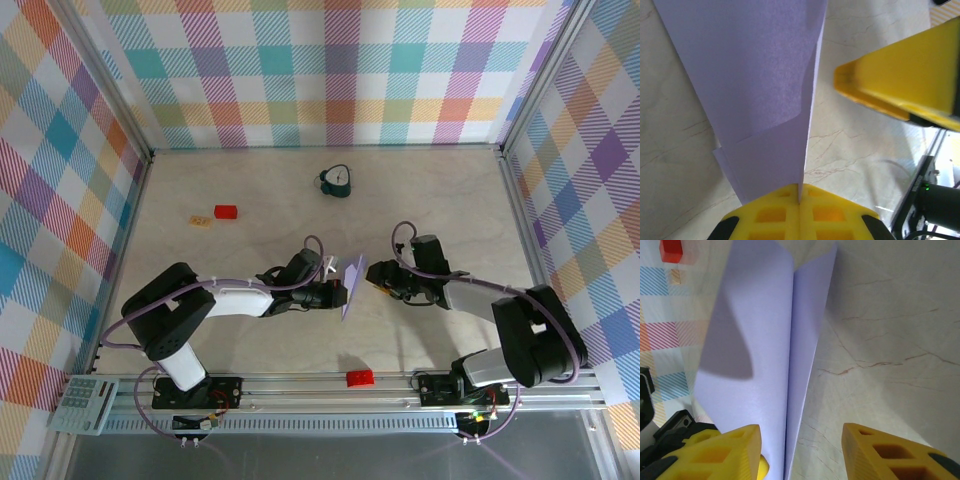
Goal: Fold a paper plane with a square sheet of paper (fold left side to right side)
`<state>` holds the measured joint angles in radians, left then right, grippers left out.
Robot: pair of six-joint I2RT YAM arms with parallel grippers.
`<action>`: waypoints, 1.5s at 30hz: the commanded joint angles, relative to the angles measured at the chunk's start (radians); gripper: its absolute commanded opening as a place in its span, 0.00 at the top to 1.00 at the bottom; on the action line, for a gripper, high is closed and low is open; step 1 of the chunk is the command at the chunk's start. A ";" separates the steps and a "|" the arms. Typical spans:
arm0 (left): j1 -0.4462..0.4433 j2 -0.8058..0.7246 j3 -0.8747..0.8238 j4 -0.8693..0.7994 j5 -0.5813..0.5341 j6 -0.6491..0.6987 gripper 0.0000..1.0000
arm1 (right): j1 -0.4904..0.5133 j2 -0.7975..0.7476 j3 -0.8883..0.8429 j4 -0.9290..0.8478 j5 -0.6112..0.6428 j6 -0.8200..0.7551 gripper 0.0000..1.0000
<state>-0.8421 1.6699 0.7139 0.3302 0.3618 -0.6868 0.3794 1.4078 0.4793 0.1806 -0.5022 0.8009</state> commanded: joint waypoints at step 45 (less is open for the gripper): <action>0.045 0.148 0.009 0.253 0.169 -0.146 1.00 | 0.038 0.140 0.078 0.138 0.028 0.039 0.59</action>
<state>-0.8078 1.8076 0.7109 0.5472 0.5083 -0.8234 0.4126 1.5307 0.5316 0.2806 -0.4610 0.8307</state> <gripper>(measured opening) 0.050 0.413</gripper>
